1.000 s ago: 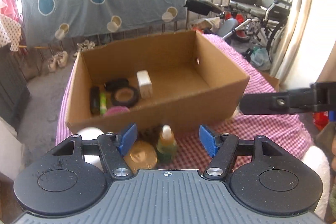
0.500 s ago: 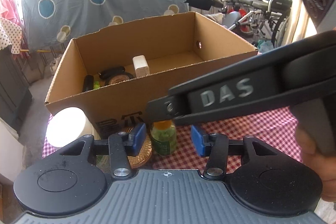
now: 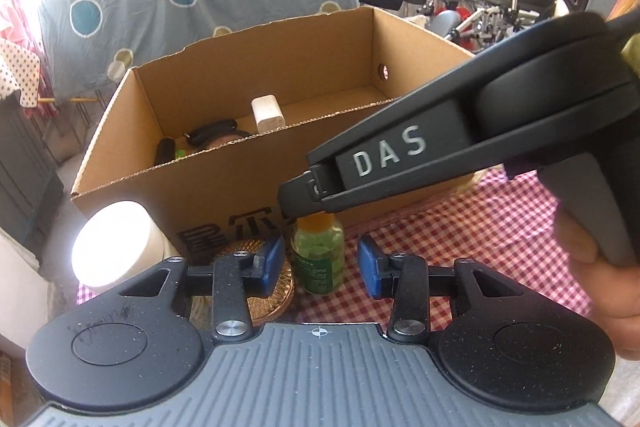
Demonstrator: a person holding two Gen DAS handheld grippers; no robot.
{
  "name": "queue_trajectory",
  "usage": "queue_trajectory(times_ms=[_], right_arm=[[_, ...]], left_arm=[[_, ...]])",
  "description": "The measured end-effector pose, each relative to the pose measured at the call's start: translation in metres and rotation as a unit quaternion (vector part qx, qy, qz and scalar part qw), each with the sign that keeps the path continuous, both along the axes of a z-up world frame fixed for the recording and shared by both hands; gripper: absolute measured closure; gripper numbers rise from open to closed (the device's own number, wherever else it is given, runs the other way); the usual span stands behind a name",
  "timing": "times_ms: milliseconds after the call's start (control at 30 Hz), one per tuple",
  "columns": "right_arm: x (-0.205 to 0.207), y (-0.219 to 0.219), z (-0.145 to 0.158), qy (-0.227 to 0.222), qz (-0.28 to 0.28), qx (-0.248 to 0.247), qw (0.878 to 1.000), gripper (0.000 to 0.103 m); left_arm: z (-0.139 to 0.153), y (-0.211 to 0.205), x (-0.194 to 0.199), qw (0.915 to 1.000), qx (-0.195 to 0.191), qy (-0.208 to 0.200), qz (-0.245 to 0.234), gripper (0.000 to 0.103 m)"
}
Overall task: Organize rigid objects
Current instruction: 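Close the right gripper on the green dropper bottle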
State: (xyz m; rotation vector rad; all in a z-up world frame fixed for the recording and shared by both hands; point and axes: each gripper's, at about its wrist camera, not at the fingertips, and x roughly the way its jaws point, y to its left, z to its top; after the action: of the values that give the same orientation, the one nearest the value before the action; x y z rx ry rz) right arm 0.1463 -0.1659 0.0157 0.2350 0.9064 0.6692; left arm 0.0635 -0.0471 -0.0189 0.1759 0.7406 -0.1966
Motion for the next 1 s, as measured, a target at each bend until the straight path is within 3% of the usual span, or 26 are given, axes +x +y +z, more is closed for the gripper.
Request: queue_trajectory(times_ms=[367, 467, 1000], right_arm=[[0.000, -0.022, -0.010, 0.038, -0.022, 0.032, 0.999, 0.078], [0.002, -0.021, -0.010, 0.037, -0.022, 0.033, 0.999, 0.078], [-0.009, -0.017, 0.000, 0.016, -0.032, 0.020, 0.999, 0.079]], left_arm=[[-0.016, -0.020, 0.010, 0.9983, 0.054, -0.013, -0.016, 0.065], [-0.022, -0.019, 0.013, 0.9987, 0.048, -0.002, -0.017, 0.070], [-0.010, -0.011, 0.007, 0.9993, 0.030, -0.017, -0.010, 0.072]])
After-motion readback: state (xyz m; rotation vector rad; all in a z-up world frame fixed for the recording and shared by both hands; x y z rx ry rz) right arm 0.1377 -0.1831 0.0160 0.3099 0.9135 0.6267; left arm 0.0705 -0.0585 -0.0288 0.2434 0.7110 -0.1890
